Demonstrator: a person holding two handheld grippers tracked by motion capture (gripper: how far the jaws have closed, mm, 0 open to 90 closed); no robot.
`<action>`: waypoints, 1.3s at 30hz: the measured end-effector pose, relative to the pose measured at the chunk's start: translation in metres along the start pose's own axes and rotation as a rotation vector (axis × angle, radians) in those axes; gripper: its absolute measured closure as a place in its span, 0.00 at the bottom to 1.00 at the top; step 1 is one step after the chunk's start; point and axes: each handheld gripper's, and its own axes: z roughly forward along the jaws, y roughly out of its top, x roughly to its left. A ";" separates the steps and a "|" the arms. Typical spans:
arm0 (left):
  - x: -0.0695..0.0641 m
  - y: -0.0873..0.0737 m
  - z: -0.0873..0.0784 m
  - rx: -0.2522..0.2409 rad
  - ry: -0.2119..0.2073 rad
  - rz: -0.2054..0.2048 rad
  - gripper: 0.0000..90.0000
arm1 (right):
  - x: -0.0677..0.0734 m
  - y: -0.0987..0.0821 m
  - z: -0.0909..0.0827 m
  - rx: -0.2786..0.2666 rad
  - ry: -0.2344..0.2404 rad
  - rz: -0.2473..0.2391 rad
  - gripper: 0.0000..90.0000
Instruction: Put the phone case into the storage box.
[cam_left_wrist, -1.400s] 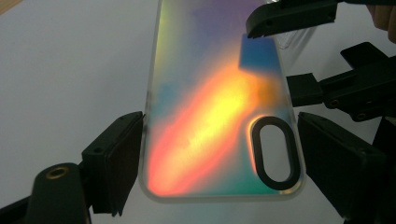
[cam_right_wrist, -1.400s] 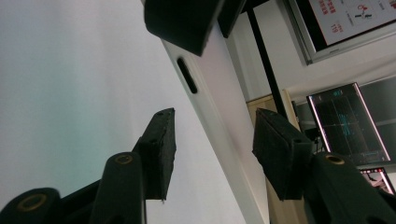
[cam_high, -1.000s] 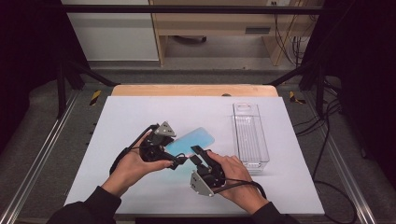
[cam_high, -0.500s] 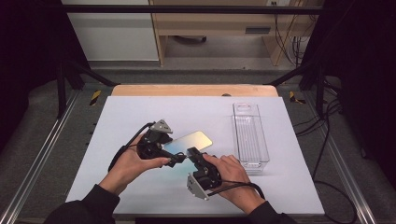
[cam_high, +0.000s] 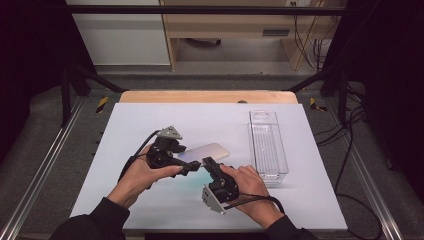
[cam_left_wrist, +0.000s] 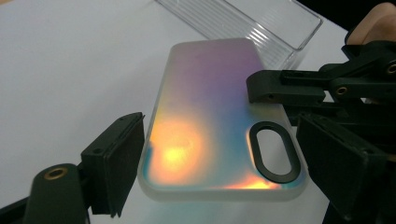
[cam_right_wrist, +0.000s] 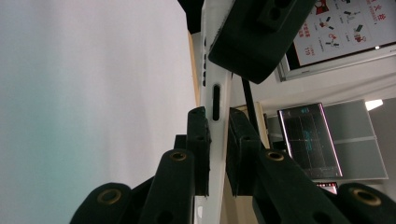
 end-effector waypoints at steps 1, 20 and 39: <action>0.000 -0.001 -0.001 -0.023 0.003 -0.004 0.17 | -0.001 0.000 0.000 0.003 0.001 -0.002 0.90; 0.017 -0.035 -0.049 -0.350 0.204 -0.021 0.08 | -0.005 -0.023 0.008 0.061 0.045 0.073 0.90; 0.027 -0.095 -0.040 -0.446 0.429 -0.040 0.02 | -0.009 -0.030 0.023 0.056 0.114 0.158 0.90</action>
